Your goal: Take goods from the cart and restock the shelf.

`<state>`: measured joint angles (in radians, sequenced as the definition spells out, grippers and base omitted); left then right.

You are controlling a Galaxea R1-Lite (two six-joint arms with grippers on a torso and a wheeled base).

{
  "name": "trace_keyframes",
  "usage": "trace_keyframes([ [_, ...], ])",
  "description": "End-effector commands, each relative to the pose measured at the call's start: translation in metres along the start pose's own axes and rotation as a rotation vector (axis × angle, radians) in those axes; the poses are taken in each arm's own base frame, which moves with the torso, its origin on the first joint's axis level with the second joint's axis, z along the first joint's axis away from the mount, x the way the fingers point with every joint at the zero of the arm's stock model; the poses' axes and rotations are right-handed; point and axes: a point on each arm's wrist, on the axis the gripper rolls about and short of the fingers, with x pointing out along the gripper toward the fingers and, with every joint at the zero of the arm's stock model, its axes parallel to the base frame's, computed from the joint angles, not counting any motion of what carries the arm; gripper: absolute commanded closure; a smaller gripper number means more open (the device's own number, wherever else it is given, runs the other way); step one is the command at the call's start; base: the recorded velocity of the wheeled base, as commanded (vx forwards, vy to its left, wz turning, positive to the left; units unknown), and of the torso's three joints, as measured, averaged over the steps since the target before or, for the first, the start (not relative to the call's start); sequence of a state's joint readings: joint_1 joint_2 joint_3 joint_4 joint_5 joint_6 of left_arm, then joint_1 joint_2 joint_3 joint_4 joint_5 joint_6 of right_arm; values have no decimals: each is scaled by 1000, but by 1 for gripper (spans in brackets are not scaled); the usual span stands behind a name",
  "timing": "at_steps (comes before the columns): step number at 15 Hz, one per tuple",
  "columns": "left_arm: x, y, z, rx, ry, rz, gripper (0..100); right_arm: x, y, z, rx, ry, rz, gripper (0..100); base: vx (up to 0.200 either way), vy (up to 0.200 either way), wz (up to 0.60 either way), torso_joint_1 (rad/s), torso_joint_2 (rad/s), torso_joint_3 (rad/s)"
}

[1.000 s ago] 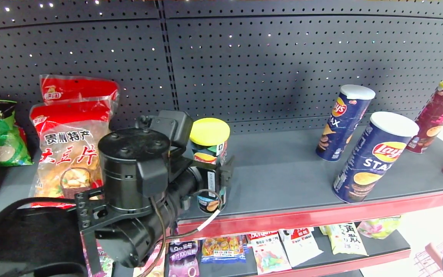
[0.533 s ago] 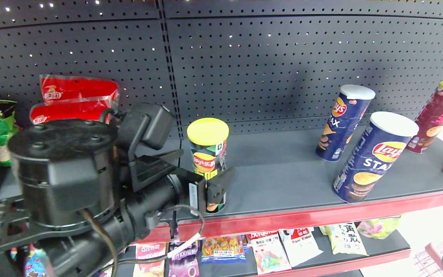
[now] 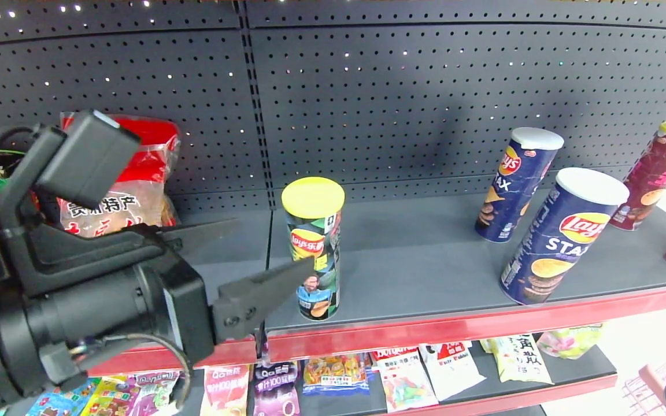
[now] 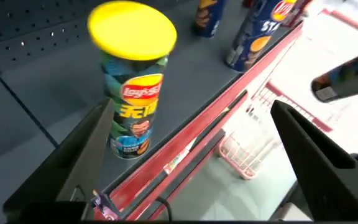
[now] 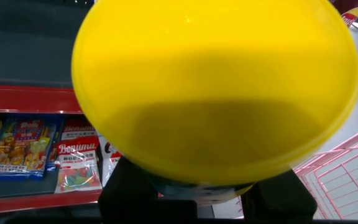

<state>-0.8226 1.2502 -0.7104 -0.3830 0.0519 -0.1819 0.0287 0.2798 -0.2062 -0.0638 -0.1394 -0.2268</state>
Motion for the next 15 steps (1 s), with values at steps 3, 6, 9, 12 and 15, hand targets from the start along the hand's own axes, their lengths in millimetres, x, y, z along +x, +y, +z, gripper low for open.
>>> trace_keyframes([
  [3, -38, 34, 13, -28, -78, 175, 0, -1, 1, -5, 1, 2, 7, 100, 0, 0, 0, 0, 0, 0],
  [6, -57, 37, 4, -36, -49, 198, 0, 0, 1, -4, 0, 5, 8, 100, 0, 0, 0, 0, 0, 0],
  [9, -86, 41, -19, -47, -27, 266, 0, -2, 1, -5, -1, -2, 1, 100, 0, 0, 0, 0, 0, 0],
  [12, -112, 40, -37, -46, 20, 309, 0, -1, 1, -4, -2, 1, 13, 100, 0, 0, 0, 0, 0, 0],
  [15, -134, 37, -64, -30, 89, 343, 0, -2, -1, 6, -11, 40, 27, 100, 0, 0, 0, 0, 0, 0],
])
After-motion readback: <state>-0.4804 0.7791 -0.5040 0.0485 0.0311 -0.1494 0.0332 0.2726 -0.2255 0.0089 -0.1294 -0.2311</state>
